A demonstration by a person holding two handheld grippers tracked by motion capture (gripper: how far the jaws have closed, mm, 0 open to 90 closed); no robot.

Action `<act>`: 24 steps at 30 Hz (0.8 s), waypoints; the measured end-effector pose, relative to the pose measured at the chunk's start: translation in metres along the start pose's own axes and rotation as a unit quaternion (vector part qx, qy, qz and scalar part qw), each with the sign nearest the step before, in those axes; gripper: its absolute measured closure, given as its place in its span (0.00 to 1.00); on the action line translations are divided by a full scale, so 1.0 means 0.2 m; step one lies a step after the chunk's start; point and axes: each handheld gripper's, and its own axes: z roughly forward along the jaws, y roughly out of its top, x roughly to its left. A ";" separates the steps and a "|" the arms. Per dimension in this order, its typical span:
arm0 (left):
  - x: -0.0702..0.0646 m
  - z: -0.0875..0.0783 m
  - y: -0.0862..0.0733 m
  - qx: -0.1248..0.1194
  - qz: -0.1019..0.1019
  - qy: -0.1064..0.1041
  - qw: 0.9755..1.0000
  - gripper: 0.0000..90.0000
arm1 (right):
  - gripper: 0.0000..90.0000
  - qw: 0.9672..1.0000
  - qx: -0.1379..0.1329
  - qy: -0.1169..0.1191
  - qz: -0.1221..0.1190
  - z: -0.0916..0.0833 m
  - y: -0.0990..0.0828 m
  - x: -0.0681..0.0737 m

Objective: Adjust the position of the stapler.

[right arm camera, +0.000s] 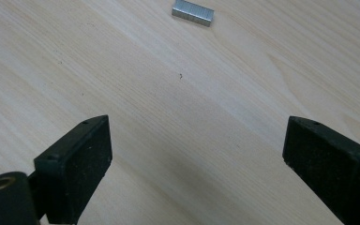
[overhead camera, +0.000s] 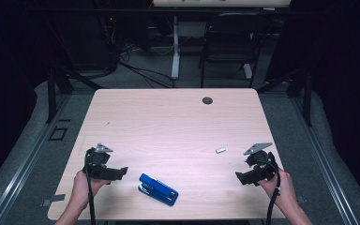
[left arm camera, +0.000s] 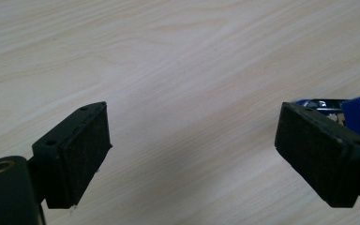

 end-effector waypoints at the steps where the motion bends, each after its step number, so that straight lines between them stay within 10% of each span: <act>1: -0.02 0.01 0.00 0.004 0.006 0.000 1.000 0.12 | 0.09 1.000 0.003 -0.001 -0.003 0.00 0.00 0.00; 9: -0.05 0.03 0.01 0.024 0.017 -0.007 1.000 0.03 | 0.10 1.000 -0.006 -0.002 -0.004 -0.02 0.00 0.01; 24: -0.17 0.03 0.01 0.028 0.085 -0.052 0.995 0.20 | 0.11 1.000 -0.002 0.001 -0.003 -0.01 0.02 0.04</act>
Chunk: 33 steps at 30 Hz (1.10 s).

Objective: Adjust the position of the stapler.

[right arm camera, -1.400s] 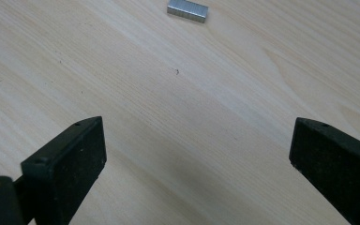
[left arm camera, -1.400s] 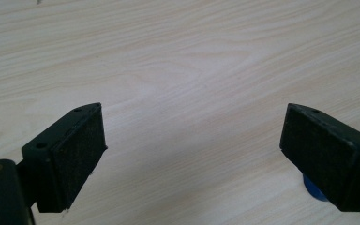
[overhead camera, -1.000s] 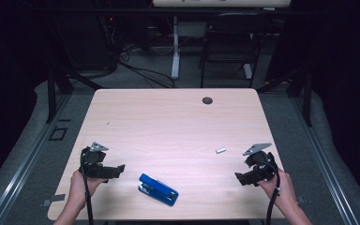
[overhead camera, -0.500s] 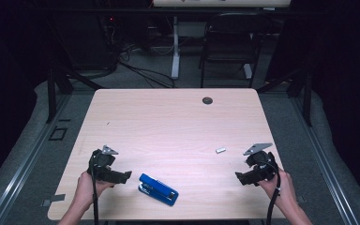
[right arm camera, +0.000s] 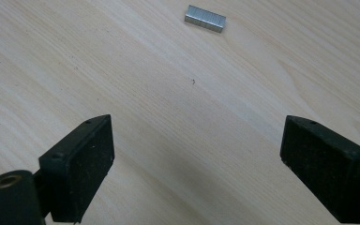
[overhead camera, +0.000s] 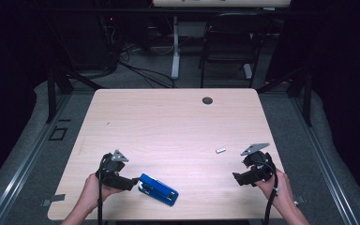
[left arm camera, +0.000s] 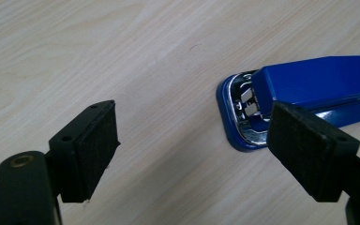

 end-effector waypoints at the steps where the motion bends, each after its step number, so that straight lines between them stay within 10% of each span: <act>1: 0.00 0.00 0.00 0.001 0.000 -0.001 1.000 0.21 | 0.11 1.000 0.002 0.006 0.002 0.00 0.00 0.00; 10: -0.01 -0.01 -0.01 0.012 0.004 -0.034 0.999 0.43 | 0.11 1.000 0.002 0.004 0.003 0.00 0.00 -0.01; 17: -0.08 0.06 0.01 0.043 0.055 -0.080 0.994 0.73 | 0.12 1.000 0.003 0.006 0.001 0.01 0.00 0.00; 33: -0.08 0.13 0.06 0.049 0.070 -0.060 0.995 0.86 | 0.12 1.000 0.010 0.002 -0.006 0.02 0.01 0.01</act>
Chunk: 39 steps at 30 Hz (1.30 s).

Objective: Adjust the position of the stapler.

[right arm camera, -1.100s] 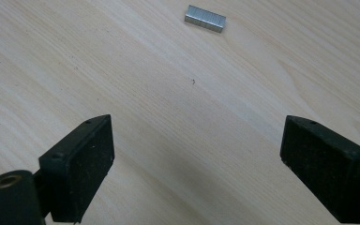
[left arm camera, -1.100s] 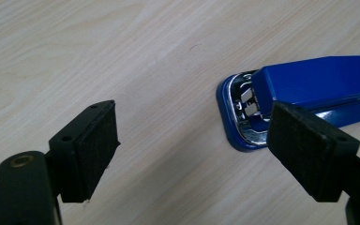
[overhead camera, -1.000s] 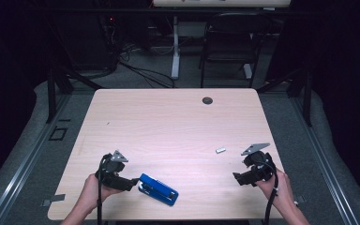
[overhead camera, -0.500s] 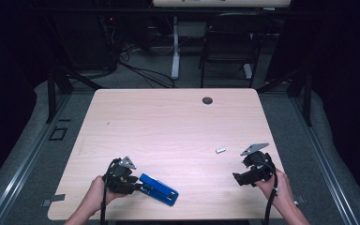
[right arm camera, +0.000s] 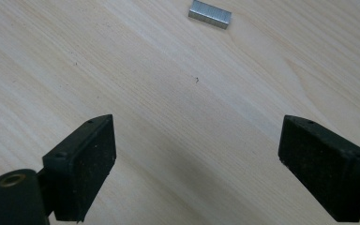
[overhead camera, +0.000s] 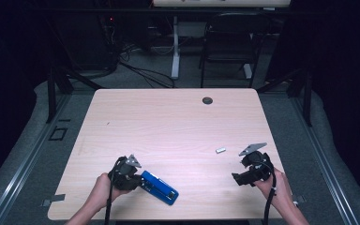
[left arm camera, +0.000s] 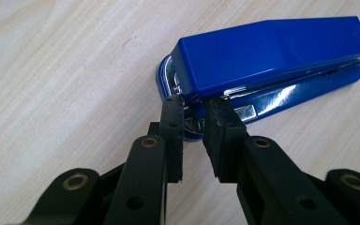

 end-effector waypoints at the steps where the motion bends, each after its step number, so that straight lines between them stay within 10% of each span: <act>1: 0.01 0.01 0.01 -0.001 -0.003 -0.001 1.000 0.86 | 0.12 1.000 0.004 0.003 -0.001 0.00 0.00 0.00; 39: 0.04 0.17 0.26 -0.035 0.006 0.020 0.999 0.99 | 0.13 1.000 0.011 0.001 0.003 0.01 -0.01 -0.02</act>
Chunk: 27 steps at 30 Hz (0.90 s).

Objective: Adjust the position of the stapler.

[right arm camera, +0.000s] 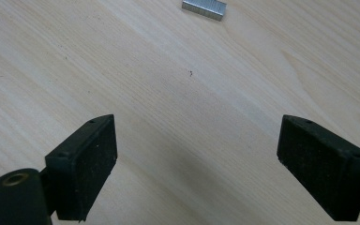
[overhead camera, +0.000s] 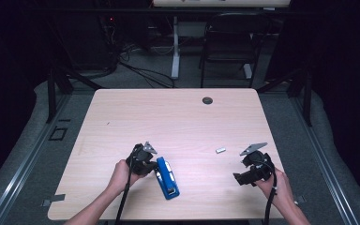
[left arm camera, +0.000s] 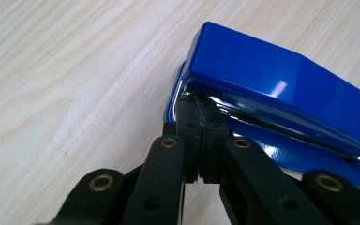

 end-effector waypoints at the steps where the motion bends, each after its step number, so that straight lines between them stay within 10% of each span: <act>1: 0.00 0.01 0.01 -0.001 0.000 0.002 1.000 0.99 | 0.13 1.000 0.004 -0.002 0.001 0.01 0.00 0.00; 27: 0.07 0.08 0.08 -0.019 -0.036 0.006 0.999 1.00 | 0.13 1.000 0.018 0.002 -0.005 0.03 -0.01 0.00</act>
